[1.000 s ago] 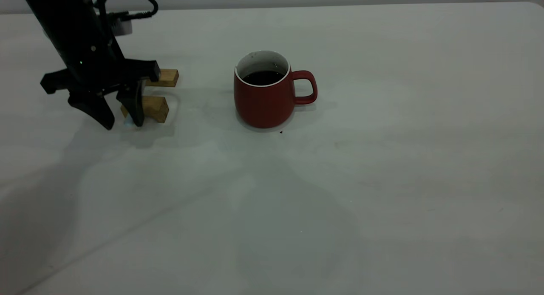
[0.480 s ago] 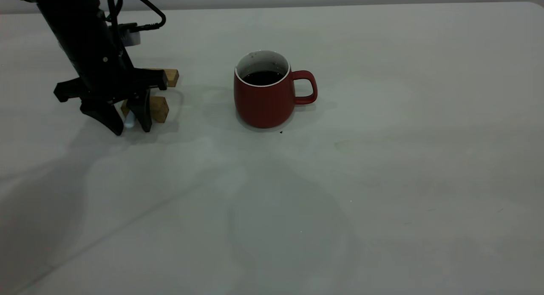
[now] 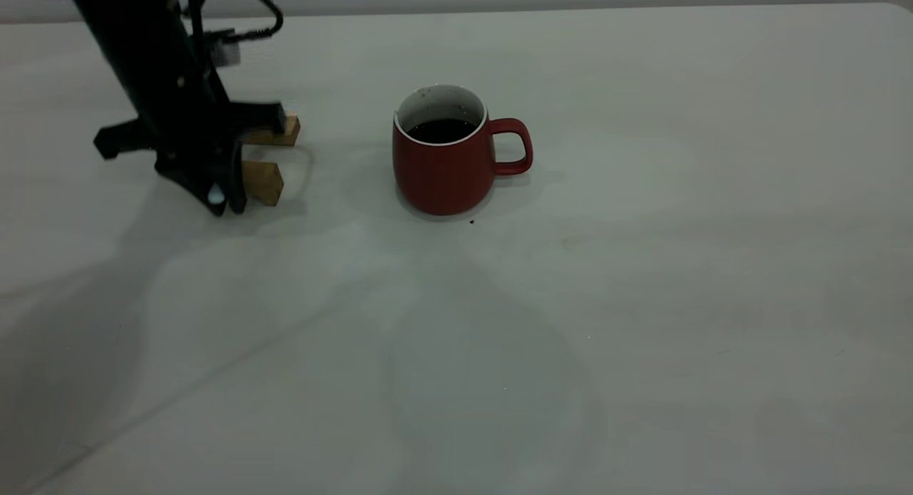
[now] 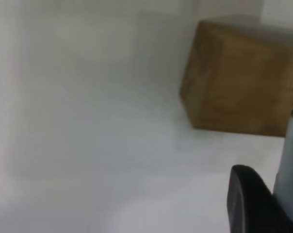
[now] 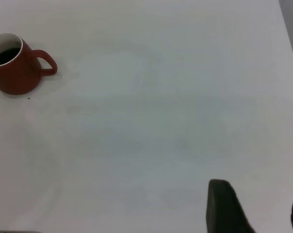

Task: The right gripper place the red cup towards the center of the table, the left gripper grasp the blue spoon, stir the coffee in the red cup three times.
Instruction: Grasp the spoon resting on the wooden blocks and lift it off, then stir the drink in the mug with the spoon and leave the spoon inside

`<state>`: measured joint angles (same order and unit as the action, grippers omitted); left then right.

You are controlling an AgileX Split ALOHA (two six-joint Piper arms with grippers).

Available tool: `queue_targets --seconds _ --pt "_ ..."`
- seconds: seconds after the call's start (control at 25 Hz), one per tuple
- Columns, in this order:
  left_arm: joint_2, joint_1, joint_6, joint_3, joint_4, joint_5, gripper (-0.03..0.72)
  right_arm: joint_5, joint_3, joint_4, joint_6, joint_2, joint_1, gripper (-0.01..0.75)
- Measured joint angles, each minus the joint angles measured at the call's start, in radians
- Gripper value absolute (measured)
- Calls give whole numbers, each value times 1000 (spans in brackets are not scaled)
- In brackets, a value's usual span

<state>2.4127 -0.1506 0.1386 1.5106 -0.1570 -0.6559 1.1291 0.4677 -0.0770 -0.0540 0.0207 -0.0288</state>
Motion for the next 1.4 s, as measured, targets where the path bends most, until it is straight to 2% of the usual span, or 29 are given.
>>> queue_targets --seconds 0.16,0.32,0.56,0.84,1.0,1.16,1.4 --pt "0 0 0 102 -124 -111 146 0 0 0 0 0 0 375" --pt "-20 0 0 172 -326 -195 146 0 0 0 0 0 0 375" --pt "-49 0 0 191 -756 -265 146 0 0 0 0 0 0 375" --pt "-49 0 32 191 -1125 -372 146 0 0 0 0 0 0 375" --pt "-49 0 75 191 -1268 -446 146 0 0 0 0 0 0 375" --pt "-49 -4 136 191 -1366 -456 146 0 0 0 0 0 0 375" --pt "-49 -34 450 191 -1451 -459 146 0 0 0 0 0 0 375"
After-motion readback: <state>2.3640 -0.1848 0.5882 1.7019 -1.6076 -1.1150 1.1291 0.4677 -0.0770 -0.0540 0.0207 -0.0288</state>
